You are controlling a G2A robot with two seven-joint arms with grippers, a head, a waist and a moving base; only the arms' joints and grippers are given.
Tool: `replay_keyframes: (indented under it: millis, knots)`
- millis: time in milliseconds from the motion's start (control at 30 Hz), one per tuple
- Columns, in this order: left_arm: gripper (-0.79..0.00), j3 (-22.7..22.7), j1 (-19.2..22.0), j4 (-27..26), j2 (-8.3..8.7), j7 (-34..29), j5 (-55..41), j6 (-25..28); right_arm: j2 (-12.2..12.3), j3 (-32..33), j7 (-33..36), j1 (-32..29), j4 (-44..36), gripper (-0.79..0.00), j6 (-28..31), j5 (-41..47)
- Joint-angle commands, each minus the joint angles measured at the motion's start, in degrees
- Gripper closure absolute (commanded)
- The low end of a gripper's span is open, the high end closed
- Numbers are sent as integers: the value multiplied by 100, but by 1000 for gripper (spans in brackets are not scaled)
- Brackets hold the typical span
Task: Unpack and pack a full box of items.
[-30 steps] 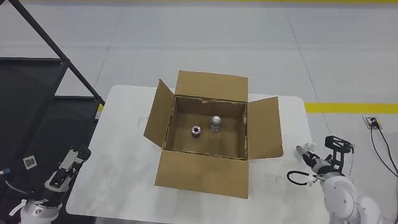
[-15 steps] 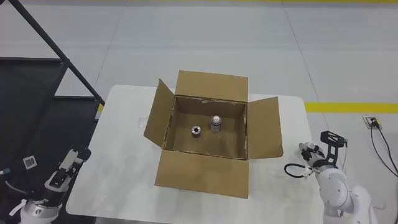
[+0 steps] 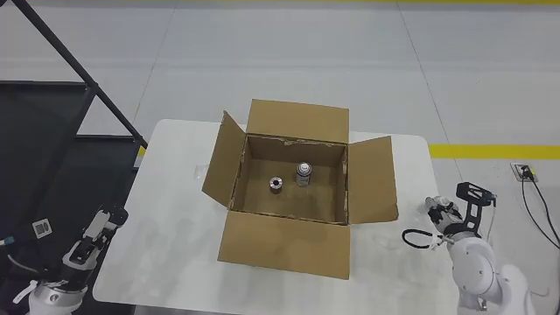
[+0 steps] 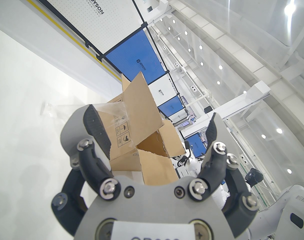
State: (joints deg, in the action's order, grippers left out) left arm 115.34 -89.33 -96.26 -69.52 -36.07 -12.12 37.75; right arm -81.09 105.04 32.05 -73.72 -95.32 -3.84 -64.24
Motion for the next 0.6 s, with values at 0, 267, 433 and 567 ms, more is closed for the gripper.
replay_keyframes:
  millis: [0,267,433,567]
  knots:
    - [-785,0,0,0,0,0,0,0,-6,6,-182,-189,-435,0,-35,105]
    - [-785,0,0,0,0,0,0,0,-80,-414,-1294,-1381,-3022,0,2,360]
    - [-785,0,0,0,0,0,0,0,-72,-1243,-1334,-1765,-3932,0,543,56]
    - [-785,0,0,0,0,0,0,0,-43,-2111,-430,-1372,-3812,0,929,-349]
